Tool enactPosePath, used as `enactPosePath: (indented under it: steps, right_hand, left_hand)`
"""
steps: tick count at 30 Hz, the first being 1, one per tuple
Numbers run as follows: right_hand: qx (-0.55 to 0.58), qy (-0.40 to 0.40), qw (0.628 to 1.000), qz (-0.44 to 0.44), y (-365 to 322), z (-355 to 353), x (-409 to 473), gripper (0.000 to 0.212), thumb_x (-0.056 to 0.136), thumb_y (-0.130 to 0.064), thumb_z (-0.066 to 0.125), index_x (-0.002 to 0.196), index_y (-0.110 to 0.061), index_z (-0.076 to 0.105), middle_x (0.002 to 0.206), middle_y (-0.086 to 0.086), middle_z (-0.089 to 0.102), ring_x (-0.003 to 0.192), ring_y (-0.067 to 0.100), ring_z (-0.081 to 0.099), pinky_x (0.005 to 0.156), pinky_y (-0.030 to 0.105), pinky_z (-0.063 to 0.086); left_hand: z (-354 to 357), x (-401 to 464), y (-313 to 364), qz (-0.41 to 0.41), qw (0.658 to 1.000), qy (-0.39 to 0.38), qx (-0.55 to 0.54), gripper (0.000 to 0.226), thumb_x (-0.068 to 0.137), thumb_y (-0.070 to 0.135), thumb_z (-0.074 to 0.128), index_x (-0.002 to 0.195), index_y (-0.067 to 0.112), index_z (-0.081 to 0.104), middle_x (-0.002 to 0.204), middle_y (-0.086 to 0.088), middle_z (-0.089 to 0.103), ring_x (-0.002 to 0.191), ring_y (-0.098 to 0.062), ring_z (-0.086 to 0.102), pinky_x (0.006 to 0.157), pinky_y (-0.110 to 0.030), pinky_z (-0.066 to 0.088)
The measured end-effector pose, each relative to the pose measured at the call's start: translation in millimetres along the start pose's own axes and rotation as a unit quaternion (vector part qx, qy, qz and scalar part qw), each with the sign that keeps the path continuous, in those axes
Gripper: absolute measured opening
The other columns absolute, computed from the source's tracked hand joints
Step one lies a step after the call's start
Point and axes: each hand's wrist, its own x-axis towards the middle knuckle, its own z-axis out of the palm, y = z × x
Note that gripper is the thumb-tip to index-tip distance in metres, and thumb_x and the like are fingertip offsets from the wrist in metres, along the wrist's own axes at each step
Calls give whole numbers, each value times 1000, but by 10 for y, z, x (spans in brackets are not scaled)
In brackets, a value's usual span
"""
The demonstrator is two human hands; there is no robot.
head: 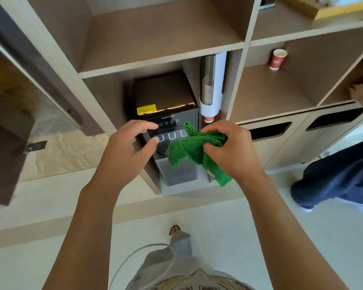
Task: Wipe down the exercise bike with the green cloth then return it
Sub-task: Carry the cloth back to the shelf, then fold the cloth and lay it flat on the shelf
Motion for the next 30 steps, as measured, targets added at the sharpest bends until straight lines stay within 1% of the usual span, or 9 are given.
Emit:
enactPosePath:
  steps: [2, 5, 10, 16, 18, 21, 24, 28, 30]
  right_hand:
    - [-6, 3, 1000, -8, -69, 18, 195, 31, 81, -6, 78, 108, -21, 79, 104, -9, 73, 92, 5, 68, 83, 22, 58]
    - [-4, 13, 1000, -24, -223, 42, 495, 31, 81, -4, 78, 106, -22, 80, 103, -11, 73, 93, 4, 68, 81, 18, 57]
    - [-12, 25, 997, -77, -557, 131, 980, 31, 80, -3, 76, 105, -20, 80, 103, -10, 73, 94, 6, 68, 82, 23, 58]
    - [-11, 33, 995, -99, -799, 330, 1512, 32, 80, -2, 76, 107, -17, 80, 104, -7, 74, 97, 5, 68, 85, 25, 57]
    - [-8, 35, 994, -99, -844, 402, 1648, 32, 79, -1, 76, 106, -18, 80, 103, -7, 74, 97, 5, 68, 84, 24, 56]
    - [2, 37, 994, -104, -905, 479, 1840, 32, 80, 1, 76, 105, -19, 80, 102, -10, 74, 97, 4, 68, 84, 22, 56]
    - [12, 28, 994, -108, -925, 469, 1993, 32, 80, 2, 76, 105, -18, 80, 103, -12, 74, 97, 5, 70, 85, 24, 57]
    - [18, 30, 990, -134, -925, 416, 2304, 30, 81, 0, 79, 103, -19, 81, 100, -11, 75, 95, 6, 71, 83, 23, 57]
    - [23, 28, 988, -151, -927, 386, 2500, 27, 81, -4, 83, 103, -20, 81, 100, -12, 75, 96, 6, 71, 85, 22, 56]
  left_hand:
    - [-39, 186, -19, 18, 1000, -2, -15, 30, 98, 26, 67, 128, 29, 67, 128, 19, 64, 124, 1, 56, 106, -26, 47]
    - [-122, 479, -28, 48, 998, -8, -30, 33, 95, 26, 72, 127, 30, 68, 128, 19, 64, 126, -2, 57, 106, -30, 49]
    - [-310, 938, -32, 101, 994, -11, -27, 39, 90, 23, 77, 128, 28, 67, 125, 18, 64, 121, -2, 58, 99, -20, 47]
    - [-480, 1452, -240, 128, 991, -5, -28, 41, 89, 22, 79, 128, 28, 67, 126, 18, 64, 121, -2, 58, 99, -18, 46]
    - [-495, 1592, -324, 133, 990, -9, -41, 42, 89, 22, 79, 128, 28, 67, 125, 19, 65, 121, -4, 59, 100, -22, 49]
    - [-513, 1794, -412, 151, 987, -8, -46, 42, 89, 23, 79, 129, 27, 67, 122, 16, 66, 117, -7, 61, 98, -34, 52]
    - [-501, 1924, -410, 164, 985, 8, -46, 40, 89, 24, 79, 127, 26, 68, 118, 17, 67, 112, -4, 62, 94, -31, 53]
    - [-511, 2213, -375, 182, 981, 45, -45, 29, 91, 17, 76, 119, 20, 71, 111, 12, 69, 103, -7, 65, 87, -30, 54]
    - [-519, 2378, -343, 187, 979, 71, -36, 23, 92, 13, 74, 114, 17, 72, 104, 10, 68, 98, -9, 64, 82, -25, 52]
